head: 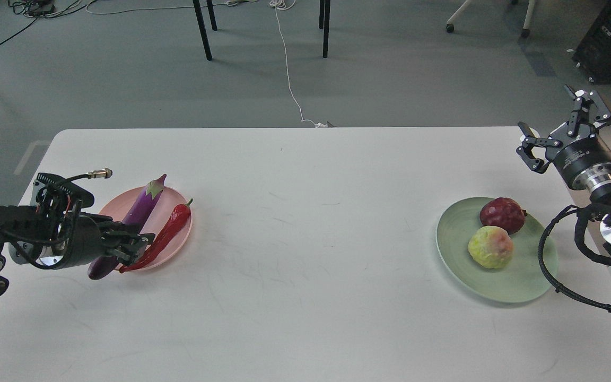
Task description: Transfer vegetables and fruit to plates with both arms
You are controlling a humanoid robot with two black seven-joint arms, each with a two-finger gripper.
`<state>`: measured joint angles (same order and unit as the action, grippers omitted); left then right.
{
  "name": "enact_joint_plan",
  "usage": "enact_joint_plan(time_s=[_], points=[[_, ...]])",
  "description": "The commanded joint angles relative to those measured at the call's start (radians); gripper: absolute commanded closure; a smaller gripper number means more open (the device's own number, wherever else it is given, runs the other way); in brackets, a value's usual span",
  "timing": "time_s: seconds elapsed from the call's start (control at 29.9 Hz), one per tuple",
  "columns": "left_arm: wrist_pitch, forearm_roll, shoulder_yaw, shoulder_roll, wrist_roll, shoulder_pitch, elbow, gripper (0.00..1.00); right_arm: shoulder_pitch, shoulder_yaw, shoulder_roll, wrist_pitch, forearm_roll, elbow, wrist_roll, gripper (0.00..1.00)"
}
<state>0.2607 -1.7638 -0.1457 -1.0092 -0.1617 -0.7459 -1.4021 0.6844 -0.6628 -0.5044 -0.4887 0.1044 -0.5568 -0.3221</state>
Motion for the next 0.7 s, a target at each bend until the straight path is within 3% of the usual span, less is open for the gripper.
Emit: enact_joint_plan(time_s=[0.0,0.27,0.4,0.67], points=[[0.000,0.094,-0.037,-0.008,-0.009,-0.001,0.000,0.19,0.000,0.000,0.001,0.000,0.000,0.000,0.000,0.02],[-0.005,0.659,-0.242,0.053,-0.035,-0.001,0.024,0.10,0.017,-0.003,0.012,0.000,0.000,0.002,0.000,0.01],[-0.006,0.870,-0.346,0.153,-0.061,-0.003,0.115,0.02,0.020,-0.038,-0.003,0.000,0.006,-0.003,0.000,0.01],[0.009,1.213,-0.543,0.300,-0.062,-0.003,0.346,0.02,0.017,-0.126,-0.006,0.000,0.011,0.000,0.000,0.01]])
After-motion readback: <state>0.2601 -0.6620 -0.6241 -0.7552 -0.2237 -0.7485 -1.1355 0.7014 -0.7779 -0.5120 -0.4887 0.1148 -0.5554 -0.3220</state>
